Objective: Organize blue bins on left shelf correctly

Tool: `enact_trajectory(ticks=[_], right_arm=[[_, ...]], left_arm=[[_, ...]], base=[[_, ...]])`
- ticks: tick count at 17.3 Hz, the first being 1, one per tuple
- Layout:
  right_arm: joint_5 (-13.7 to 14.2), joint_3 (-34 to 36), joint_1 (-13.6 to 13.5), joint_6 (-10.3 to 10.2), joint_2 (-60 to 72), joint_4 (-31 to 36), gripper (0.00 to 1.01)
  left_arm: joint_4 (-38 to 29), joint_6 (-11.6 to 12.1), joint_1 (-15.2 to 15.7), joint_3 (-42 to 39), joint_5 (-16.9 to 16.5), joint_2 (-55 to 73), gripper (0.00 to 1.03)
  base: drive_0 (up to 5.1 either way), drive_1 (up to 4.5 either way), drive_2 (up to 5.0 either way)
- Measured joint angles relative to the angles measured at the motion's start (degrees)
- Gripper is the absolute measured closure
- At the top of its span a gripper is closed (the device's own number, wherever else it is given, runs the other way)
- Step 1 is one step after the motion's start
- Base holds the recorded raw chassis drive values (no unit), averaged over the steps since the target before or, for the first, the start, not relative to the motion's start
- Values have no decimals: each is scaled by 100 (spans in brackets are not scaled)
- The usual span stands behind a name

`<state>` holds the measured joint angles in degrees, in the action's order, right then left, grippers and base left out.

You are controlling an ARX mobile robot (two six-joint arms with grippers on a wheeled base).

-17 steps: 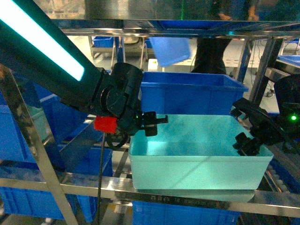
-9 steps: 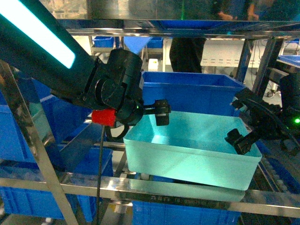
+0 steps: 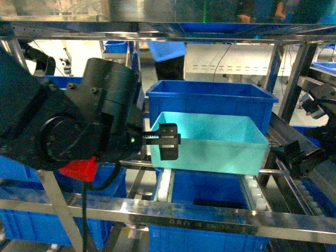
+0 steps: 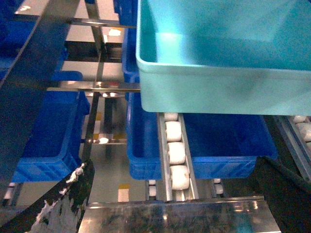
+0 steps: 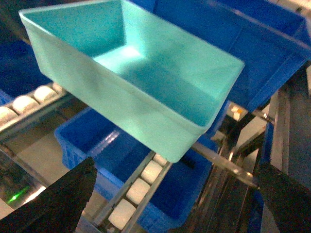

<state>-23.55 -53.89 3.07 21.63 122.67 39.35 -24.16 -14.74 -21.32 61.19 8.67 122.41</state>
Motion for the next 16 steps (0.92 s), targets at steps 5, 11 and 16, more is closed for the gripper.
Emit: enact_trajectory(ticks=[5,11,16], right_arm=[[-203,975,133,-50,-713,400,3],[-181,2608,494,-299,-3185,-293,3],[-129,2813,837,-942,-5532,-1722,3]], left_arm=[[-330,168,15,-1008,227,-949,5],[-26,446,37,-2693,455,-3392,5],[903,271,278,-3340,1340,-5934,5]], base=[[0,0,0],[0,0,0],[0,0,0]])
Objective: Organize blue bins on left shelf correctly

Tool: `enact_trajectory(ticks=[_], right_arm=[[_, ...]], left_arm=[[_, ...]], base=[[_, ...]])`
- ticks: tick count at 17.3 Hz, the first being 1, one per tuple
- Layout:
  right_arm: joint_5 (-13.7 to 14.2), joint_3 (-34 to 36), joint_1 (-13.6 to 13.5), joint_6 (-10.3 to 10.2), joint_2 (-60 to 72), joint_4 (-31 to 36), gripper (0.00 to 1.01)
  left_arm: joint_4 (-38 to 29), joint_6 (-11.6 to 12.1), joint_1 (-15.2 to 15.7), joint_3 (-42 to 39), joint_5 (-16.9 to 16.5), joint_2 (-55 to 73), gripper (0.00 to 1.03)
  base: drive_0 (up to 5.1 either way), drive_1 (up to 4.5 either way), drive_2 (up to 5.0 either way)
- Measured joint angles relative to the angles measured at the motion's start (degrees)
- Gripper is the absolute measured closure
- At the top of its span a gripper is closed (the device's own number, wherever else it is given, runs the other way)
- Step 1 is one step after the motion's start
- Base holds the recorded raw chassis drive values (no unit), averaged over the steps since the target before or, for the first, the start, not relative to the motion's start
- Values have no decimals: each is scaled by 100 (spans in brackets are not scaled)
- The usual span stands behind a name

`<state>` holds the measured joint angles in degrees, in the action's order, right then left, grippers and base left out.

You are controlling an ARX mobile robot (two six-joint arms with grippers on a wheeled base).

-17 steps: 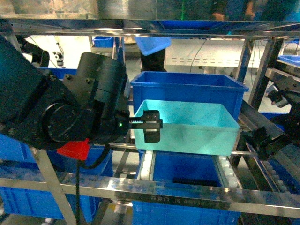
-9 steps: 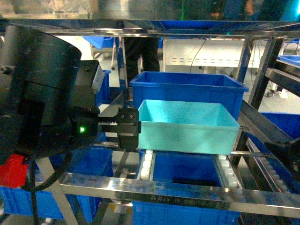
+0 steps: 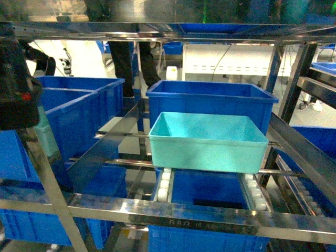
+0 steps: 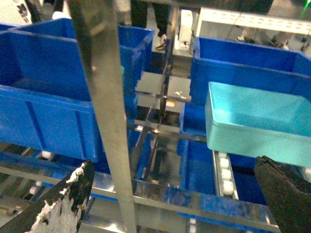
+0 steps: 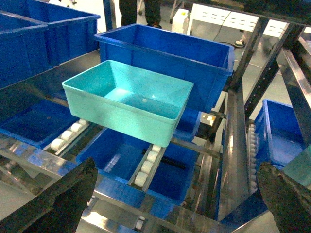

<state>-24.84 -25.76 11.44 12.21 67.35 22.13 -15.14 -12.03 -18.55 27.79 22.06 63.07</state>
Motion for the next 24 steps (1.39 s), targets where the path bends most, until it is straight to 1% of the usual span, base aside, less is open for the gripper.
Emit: enact_trajectory(ticks=[3,4,5,11,12,13,14,15,16,17,19,20,21,22,23,24], right_arm=[[50,136,221,-247,-984,-590,3],[278,153,372,-358,-1392,-866,3],[297,153,356,-350,-1381,-730,3],[299,153,354,-341,-1351,-739,3],[310,155,354,-352,-1346,-697,3],[525,306,271,-452,-1305,-114,7],[684,435,203,-514,-1309,282,10],[957,621,127,-680,-1364,678,16],[1154,841,59,-782,-1443,1012,21],[1250,979,9,-846,-1512,1158,25],[1410,1268,-111,-981,-1700,1386,36],[1484,1366,-186,-1023,-1843,1384,43],[1585,1469,-286,-1078,-2044,1368,54],[1709,1633,-396,-1117,-2293,1298,69],[1821,1838,-492,-1128,-2559,1165,86],[1904,1952,-597,-1128,-2787,1049,100]], left_arm=[[490,-177,-201,-225,942,-1119,5],[457,-286,-140,-243,1202,-1565,5],[275,-260,-68,-243,1191,-1508,5],[313,-251,-48,-251,1180,-1449,5],[236,-208,-44,-262,1137,-1453,5],[-315,-66,59,-433,758,-1486,9],[-579,85,166,-551,448,-1547,13],[-859,258,295,-743,81,-1679,19],[-1084,450,402,-940,-232,-1803,24],[-1158,599,466,-1049,-422,-1878,28],[-1226,822,629,-1303,-826,-2070,38],[-1228,914,706,-1421,-964,-2168,46],[-1215,1005,815,-1578,-1156,-2328,57],[-1187,1078,960,-1757,-1307,-2551,71],[-1119,1099,1102,-1921,-1436,-2811,88],[-1036,1097,1209,-2052,-1532,-3021,102]], base=[[0,0,0],[0,0,0],[0,0,0],[0,0,0],[0,0,0],[0,0,0],[0,0,0],[0,0,0],[0,0,0],[0,0,0],[0,0,0],[0,0,0],[0,0,0],[0,0,0],[0,0,0],[0,0,0]])
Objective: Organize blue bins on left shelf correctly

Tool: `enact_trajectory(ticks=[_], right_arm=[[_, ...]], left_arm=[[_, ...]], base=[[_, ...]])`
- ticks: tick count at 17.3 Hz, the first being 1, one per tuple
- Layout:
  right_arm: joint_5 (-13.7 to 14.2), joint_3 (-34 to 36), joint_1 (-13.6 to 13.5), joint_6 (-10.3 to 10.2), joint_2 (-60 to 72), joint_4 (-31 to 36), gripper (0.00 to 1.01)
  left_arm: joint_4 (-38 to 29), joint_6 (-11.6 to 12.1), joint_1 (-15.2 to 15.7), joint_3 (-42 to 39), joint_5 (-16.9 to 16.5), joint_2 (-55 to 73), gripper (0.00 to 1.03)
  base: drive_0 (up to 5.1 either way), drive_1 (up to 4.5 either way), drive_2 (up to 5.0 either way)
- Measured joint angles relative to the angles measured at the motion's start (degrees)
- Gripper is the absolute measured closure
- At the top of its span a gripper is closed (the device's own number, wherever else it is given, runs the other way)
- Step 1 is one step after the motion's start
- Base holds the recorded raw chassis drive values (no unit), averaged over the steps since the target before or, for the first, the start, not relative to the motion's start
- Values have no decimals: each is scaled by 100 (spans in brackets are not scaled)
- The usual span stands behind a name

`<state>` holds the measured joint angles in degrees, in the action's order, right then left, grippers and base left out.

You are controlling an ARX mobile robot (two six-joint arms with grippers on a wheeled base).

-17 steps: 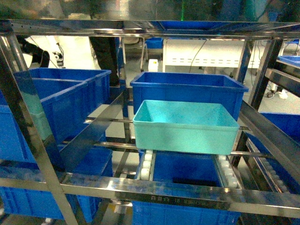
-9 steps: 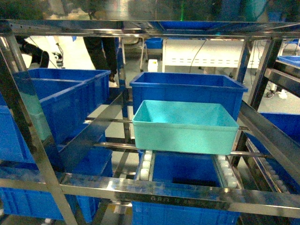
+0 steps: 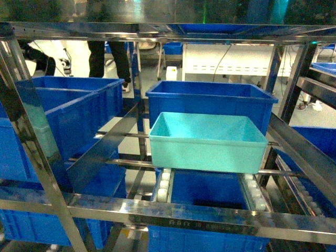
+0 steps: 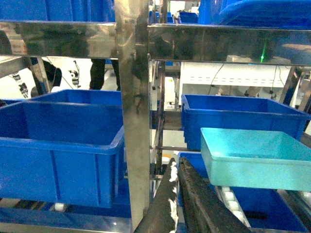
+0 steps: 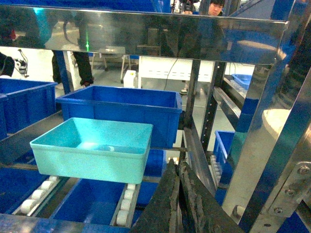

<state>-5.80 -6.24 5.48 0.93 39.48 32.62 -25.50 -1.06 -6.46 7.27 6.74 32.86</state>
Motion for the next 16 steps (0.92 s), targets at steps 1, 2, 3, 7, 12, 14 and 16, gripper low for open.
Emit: enact_trajectory(ticks=[1,2,3,7,12,14,16], right_arm=[[363,70,-258,-11,-227,-136,99],[496,166,-535,-9,-459,-262,99],[555,238,-577,-11,-669,-400,99],[570,546,-546,-11,-1305,-560,99],[566,546,-546,-11,-1462,-826,99],[566,546,-546,-11,-1762,-1071,99],[566,546,-546,-11,-2146,-1480,99]], left_arm=[[94,13,87,-103,-105,-170,101],[195,24,490,-197,-562,-372,101],[295,20,682,-271,-588,-553,101],[723,24,636,-476,-673,-1185,101],[837,24,636,-503,-673,-1346,101],[789,24,634,-640,-669,-1484,101],[1058,24,634,-640,-671,-1823,101]], base=[[0,0,0],[0,0,0],[0,0,0],[0,0,0],[0,0,0],[0,0,0],[0,0,0]])
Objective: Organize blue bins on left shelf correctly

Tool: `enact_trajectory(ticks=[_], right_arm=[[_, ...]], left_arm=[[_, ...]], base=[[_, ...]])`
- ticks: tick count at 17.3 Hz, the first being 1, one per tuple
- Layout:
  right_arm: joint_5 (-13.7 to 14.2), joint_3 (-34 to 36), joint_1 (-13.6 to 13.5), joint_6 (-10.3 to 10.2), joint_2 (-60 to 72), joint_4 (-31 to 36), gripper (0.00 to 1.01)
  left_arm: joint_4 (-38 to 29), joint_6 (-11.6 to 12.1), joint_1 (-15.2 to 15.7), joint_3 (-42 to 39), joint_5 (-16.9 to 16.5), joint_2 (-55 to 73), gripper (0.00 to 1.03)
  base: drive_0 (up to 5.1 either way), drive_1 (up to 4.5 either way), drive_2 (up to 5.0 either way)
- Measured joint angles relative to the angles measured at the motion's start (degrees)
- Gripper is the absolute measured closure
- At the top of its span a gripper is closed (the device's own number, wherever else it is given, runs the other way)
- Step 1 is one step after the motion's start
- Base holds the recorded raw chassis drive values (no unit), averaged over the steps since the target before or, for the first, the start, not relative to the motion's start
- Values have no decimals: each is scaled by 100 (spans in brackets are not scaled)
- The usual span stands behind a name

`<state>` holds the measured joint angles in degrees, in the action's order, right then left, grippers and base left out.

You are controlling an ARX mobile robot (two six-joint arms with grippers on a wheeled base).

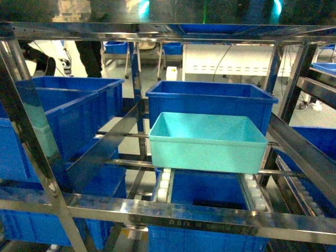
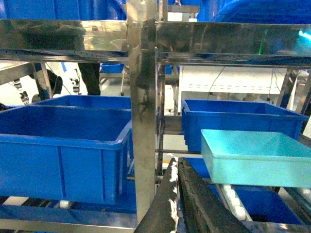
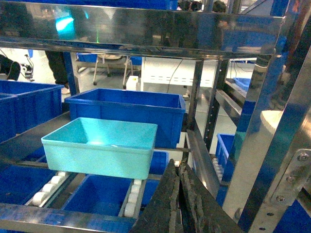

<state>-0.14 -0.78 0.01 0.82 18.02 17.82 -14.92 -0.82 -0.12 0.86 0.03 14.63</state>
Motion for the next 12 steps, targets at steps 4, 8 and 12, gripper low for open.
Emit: enact_trajectory(ticks=[4,8,12], right_arm=[[0,0,0,0,-560,-529,99],[-4,-4,0,2,-1233,-1440,99],[9,-2,0,0,-1775,-1810,99]], left_arm=[[461,0,0,0,0,-435,101],[1491,2,0,11,13,-1401,101],[1523,0,0,2,0,-1401,101]], base=[[0,0,0],[0,0,0],[0,0,0]])
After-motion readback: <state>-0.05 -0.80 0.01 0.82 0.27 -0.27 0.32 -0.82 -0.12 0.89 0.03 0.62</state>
